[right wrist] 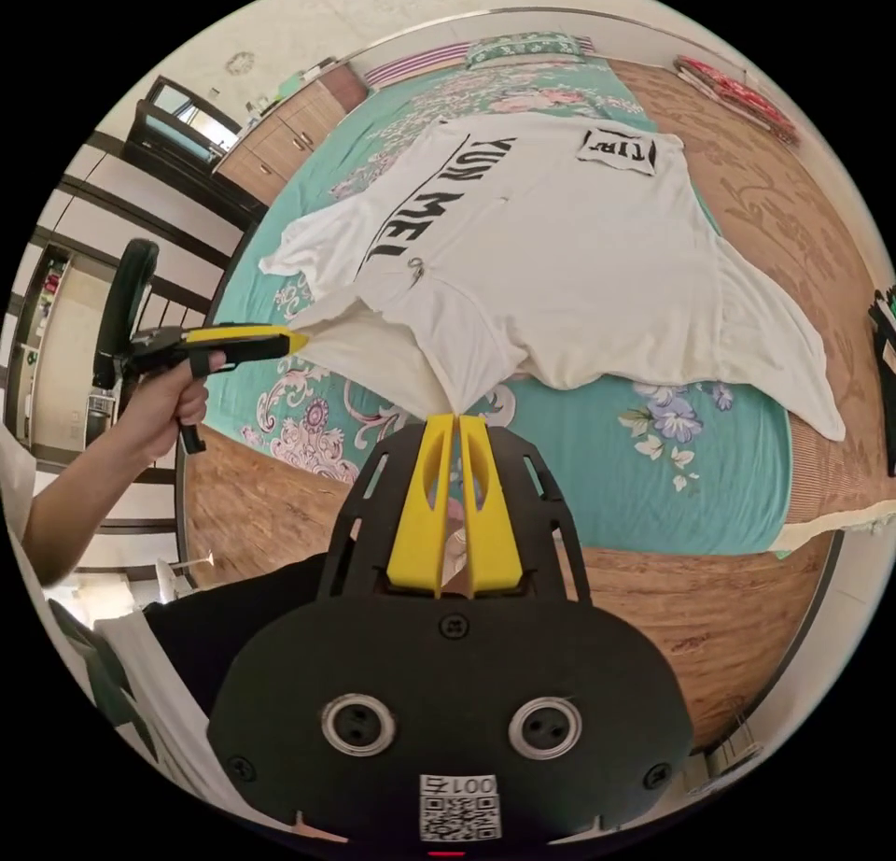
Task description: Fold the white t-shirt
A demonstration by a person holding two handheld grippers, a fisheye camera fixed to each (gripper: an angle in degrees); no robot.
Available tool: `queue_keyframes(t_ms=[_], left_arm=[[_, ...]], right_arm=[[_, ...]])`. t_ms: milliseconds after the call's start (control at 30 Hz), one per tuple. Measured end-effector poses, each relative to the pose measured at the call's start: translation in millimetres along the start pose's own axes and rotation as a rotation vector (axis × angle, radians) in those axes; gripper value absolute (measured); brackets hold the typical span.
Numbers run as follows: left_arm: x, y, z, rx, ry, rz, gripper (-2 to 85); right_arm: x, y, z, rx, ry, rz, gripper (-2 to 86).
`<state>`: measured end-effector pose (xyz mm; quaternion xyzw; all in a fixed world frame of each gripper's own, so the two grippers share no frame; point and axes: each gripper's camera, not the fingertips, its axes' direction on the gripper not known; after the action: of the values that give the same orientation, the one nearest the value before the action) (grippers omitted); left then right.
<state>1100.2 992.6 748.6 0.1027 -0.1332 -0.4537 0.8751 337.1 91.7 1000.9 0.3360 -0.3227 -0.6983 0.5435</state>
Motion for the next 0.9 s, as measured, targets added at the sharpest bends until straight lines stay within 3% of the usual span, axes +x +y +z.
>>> queue_keyframes(t_ms=[233, 433, 667, 900], left_arm=[[51, 15, 52, -0.098, -0.197, 0.133, -0.6], [76, 12, 44, -0.138, -0.188, 0.063, 3.8], [92, -2, 24, -0.134, -0.191, -0.007, 6.3], [93, -3, 45, -0.225, -0.043, -0.048, -0.7]], right_arm=[[-22, 25, 51, -0.097, 0.109, -0.080, 0.6], [-18, 27, 56, -0.126, 0.090, -0.147, 0.8], [79, 25, -7, -0.042, 0.244, 0.027, 0.5], [181, 30, -18, 0.003, 0.317, 0.345, 0.9]])
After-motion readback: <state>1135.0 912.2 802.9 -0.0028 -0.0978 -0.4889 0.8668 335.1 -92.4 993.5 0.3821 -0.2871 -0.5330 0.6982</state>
